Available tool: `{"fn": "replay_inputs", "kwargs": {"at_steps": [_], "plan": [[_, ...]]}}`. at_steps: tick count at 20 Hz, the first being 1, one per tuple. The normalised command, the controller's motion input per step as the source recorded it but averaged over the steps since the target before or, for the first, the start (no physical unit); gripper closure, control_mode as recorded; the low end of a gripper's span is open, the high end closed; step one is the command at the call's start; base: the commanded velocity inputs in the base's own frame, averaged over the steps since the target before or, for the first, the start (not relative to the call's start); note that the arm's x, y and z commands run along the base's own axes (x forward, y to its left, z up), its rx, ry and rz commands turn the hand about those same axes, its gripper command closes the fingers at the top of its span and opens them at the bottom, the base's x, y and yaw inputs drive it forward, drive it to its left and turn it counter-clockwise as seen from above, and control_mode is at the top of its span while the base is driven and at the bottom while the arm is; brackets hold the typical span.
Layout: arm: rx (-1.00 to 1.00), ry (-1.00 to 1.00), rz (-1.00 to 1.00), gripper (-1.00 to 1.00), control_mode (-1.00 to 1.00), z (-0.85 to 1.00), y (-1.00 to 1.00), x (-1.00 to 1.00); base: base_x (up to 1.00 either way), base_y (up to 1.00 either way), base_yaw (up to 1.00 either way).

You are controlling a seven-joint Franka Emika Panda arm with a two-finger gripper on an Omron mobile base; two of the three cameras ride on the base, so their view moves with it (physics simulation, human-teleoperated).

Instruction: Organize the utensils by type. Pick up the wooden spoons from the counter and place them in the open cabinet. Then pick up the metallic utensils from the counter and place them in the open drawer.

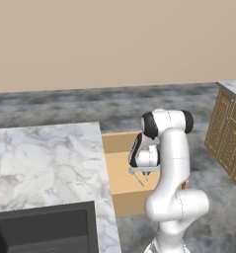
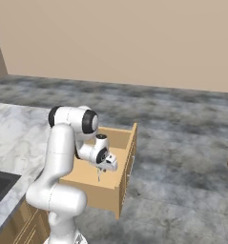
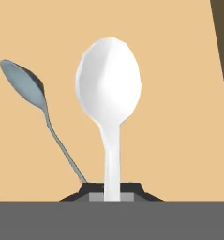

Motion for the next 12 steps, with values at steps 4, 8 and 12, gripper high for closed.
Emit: {"fn": "replay_inputs", "kwargs": {"at_steps": [4,8,12], "plan": [[0.00,0.00,0.00,1.00,-1.00,-0.14,0.00,0.10,0.00,0.00,0.00],[0.00,0.00,0.00,-1.00,-1.00,-0.12,0.00,0.12,0.00,0.00,0.00],[0.00,0.00,0.00,-1.00,-1.00,-0.12,0.00,0.14,0.00,0.00,0.00]]}}
